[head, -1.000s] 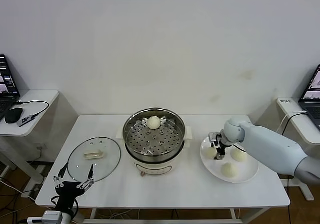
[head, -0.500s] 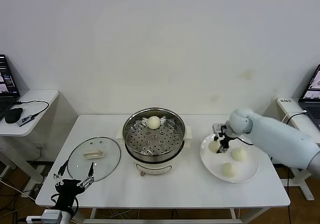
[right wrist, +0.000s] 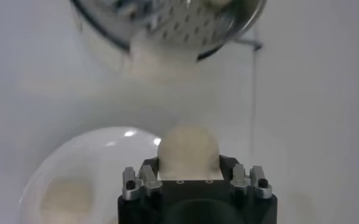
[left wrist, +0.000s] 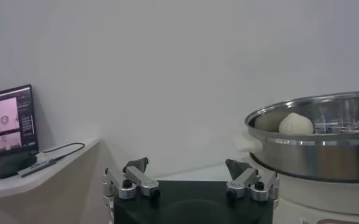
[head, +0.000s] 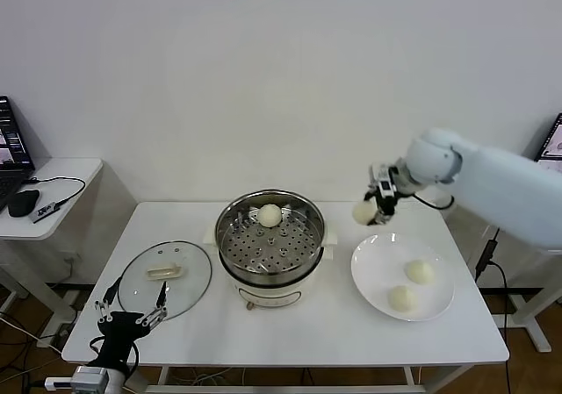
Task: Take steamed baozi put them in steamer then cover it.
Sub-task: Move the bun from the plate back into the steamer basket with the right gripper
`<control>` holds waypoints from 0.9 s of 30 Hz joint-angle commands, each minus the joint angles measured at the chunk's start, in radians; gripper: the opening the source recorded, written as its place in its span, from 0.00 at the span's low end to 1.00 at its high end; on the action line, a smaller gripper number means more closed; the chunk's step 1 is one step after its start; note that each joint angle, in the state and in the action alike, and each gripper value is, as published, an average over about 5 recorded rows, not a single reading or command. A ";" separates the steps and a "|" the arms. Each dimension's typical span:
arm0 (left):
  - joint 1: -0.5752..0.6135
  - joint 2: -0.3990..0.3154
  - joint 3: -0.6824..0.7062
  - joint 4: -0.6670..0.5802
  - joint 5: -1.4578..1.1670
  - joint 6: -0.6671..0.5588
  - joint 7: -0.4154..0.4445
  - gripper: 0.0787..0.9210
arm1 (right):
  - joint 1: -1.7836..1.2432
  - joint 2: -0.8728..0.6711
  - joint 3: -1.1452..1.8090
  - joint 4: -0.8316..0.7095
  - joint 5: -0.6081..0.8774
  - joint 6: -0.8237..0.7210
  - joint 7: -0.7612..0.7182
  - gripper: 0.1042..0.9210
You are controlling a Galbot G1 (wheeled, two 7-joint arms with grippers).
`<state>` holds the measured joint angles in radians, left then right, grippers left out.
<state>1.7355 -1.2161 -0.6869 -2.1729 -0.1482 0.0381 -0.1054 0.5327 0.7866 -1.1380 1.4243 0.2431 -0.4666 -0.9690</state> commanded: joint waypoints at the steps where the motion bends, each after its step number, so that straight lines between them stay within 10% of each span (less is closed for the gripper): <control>1: -0.002 0.002 -0.003 0.003 -0.001 0.001 0.000 0.88 | 0.162 0.326 -0.081 -0.024 0.279 -0.115 0.079 0.63; 27: -0.013 -0.014 -0.035 0.012 -0.010 -0.002 0.002 0.88 | -0.144 0.731 -0.059 -0.391 0.211 -0.173 0.182 0.64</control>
<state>1.7223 -1.2296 -0.7204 -2.1619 -0.1584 0.0362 -0.1038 0.4604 1.3792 -1.1954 1.1695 0.4727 -0.6242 -0.8119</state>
